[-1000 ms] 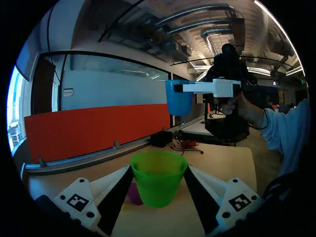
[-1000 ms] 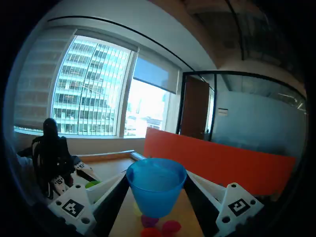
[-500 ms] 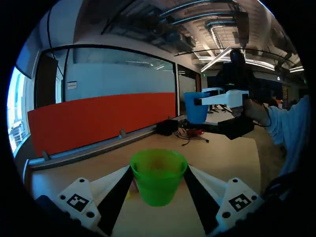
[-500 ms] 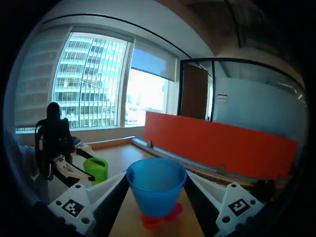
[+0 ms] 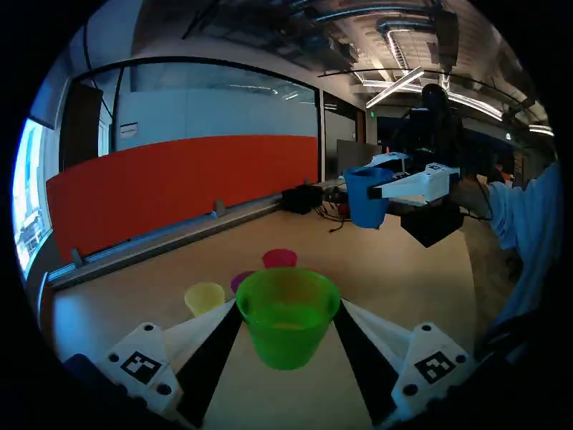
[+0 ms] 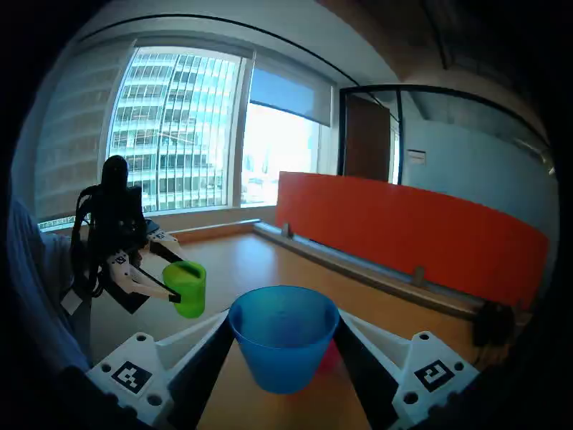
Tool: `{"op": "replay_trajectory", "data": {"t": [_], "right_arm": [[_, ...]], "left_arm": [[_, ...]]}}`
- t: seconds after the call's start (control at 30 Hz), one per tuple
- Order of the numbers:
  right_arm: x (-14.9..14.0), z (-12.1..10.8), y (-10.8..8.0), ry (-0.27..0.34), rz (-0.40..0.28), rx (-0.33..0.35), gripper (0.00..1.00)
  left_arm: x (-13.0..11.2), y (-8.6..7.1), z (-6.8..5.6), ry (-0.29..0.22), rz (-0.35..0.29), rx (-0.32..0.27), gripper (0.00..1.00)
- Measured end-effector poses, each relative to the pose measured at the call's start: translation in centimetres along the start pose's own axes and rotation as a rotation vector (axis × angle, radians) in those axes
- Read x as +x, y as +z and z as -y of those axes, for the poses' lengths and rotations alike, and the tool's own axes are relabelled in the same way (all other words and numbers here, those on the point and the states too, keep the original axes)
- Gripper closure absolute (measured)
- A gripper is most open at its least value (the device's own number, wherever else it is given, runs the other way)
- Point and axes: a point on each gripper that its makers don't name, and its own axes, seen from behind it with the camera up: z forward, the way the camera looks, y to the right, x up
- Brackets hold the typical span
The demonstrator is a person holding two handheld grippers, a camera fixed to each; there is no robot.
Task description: Pour water
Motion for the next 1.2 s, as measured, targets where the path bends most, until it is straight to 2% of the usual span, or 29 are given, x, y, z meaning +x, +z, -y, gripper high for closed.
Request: {"op": "replay_trajectory", "data": {"t": [0.27, 0.5, 0.9, 1.2], "right_arm": [[-3.5, 0.6, 0.4, 0.011, 0.071, 0.054, 0.08], [-7.4, 0.9, 0.9, -0.012, 0.164, 0.086, 0.08], [-12.0, 1.7, 1.2, -0.031, 0.294, 0.154, 0.08], [-14.9, 2.1, 1.0, -0.065, 0.374, 0.188, 0.08]], "left_arm": [[-2.1, 0.6, -0.2, 0.007, 0.060, -0.012, 0.13], [-4.2, 1.0, -0.6, 0.015, 0.113, -0.023, 0.13], [-7.8, 1.4, -1.6, 0.010, 0.203, -0.071, 0.13], [-10.7, 1.5, -2.5, 0.045, 0.278, -0.105, 0.13]]}}
